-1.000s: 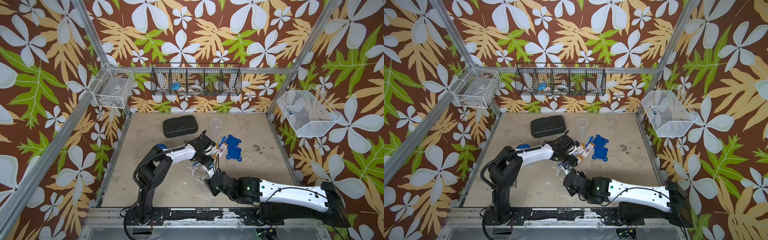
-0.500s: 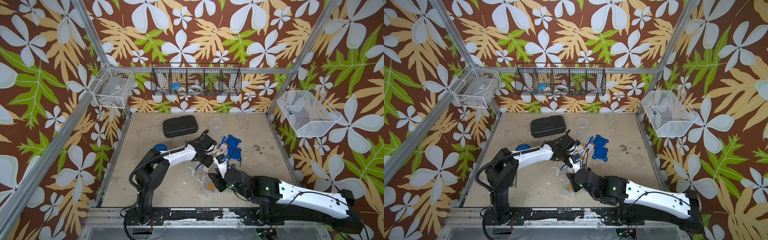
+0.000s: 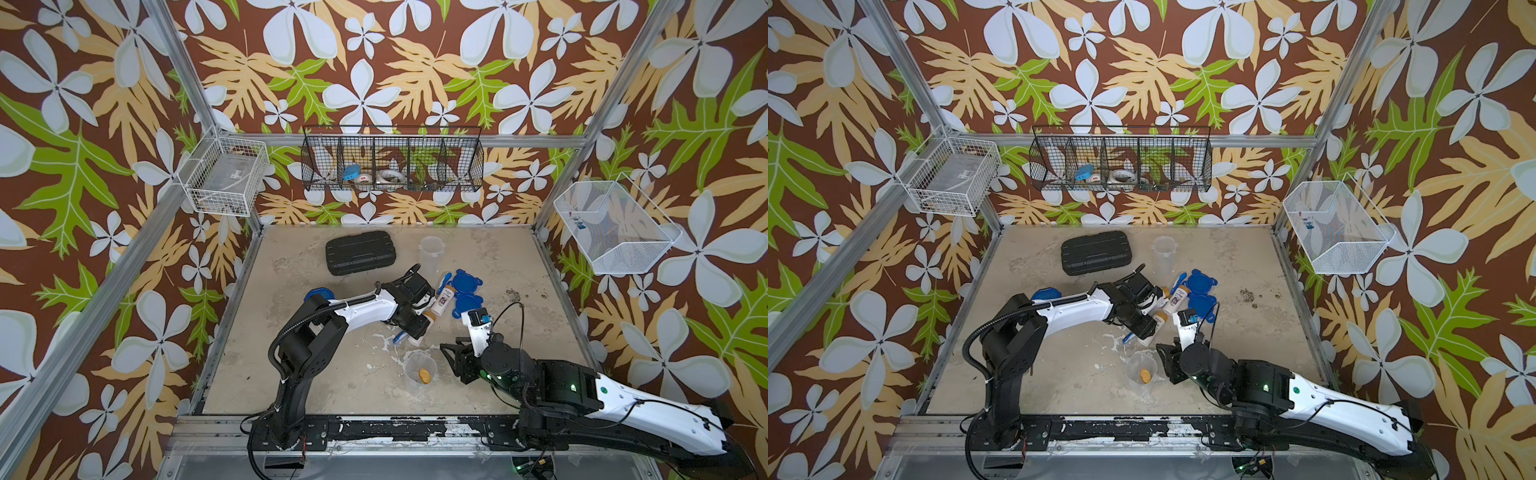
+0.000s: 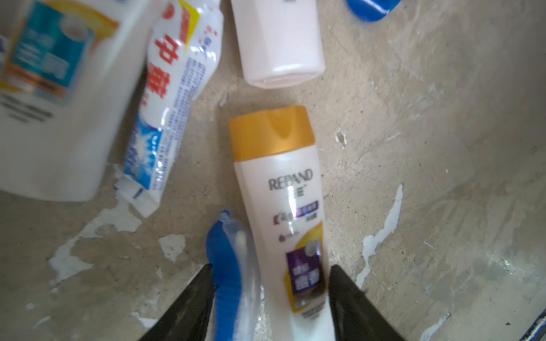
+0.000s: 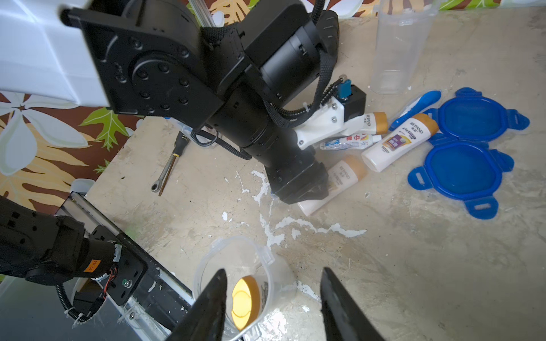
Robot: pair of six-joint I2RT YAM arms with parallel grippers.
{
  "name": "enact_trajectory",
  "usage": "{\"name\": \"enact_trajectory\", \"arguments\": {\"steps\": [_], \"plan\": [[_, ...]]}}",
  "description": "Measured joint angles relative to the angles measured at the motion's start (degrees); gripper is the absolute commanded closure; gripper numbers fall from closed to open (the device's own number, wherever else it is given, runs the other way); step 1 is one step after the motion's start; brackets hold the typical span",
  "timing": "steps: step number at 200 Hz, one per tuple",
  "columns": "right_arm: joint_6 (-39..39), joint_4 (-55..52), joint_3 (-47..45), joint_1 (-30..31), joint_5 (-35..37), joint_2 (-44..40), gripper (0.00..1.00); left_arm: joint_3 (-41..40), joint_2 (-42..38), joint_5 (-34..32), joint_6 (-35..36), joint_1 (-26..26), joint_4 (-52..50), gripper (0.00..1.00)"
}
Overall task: Pack away toiletry kits
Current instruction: Pick up the toiletry item from the center of the board.
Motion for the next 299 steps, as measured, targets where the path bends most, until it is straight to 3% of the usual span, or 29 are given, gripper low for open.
{"name": "enact_trajectory", "arguments": {"steps": [71, 124, 170, 198, 223, 238, 299], "plan": [[2.7, -2.9, -0.8, 0.0, 1.7, -3.0, 0.48, -2.2, 0.2, -5.0, -0.4, -0.6, 3.5, 0.35], [2.9, -4.1, -0.1, -0.1, 2.5, -2.3, 0.48, -1.1, 1.0, -9.6, -0.6, -0.6, 4.2, 0.48], [2.2, -4.4, 1.0, -0.1, 2.9, -1.8, 0.47, -1.7, 1.0, -10.7, -1.5, 0.6, 5.6, 0.49], [1.5, -4.5, 1.0, -0.2, 3.0, -2.1, 0.47, -2.5, 0.2, -12.1, -1.6, 2.7, 6.1, 0.45], [1.2, -4.5, 1.0, -0.3, 3.0, -2.0, 0.47, -2.5, -0.3, -14.8, -1.4, 3.4, 3.4, 0.25], [1.0, -4.5, 1.0, -0.5, 3.0, -2.0, 0.47, -2.2, -0.7, -15.7, -1.4, 3.4, 1.2, 0.19], [-0.7, -3.9, 1.9, -0.8, 2.9, -0.9, 0.46, -1.0, -4.9, -14.5, -1.6, 1.0, -1.8, 0.22]]}}
